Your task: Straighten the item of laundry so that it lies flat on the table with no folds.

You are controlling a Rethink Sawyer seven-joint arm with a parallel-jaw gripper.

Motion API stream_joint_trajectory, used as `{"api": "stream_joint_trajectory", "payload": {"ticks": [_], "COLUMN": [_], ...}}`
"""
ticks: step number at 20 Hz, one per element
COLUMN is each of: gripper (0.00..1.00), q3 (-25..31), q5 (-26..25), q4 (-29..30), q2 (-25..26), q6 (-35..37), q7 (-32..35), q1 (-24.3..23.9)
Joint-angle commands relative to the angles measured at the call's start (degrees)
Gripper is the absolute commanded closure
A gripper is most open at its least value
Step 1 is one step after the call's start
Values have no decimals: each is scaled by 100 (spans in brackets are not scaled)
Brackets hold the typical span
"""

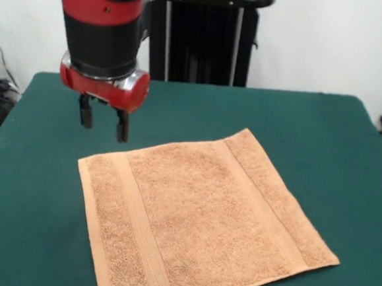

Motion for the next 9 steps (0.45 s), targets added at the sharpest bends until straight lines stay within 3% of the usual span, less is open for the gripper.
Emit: {"api": "stream_joint_trajectory", "payload": {"ticks": [1, 5, 9], "gripper": [0, 0, 0], "q3": [1143, 1090, 1249], "q5": [-469, -785, -851], "q4": [767, 904, 976], "q2": [-461, -591, -701], "q6": [-748, -1147, -1048], "q7": [-1059, -825, -775], "q1": [103, 183, 116]}}
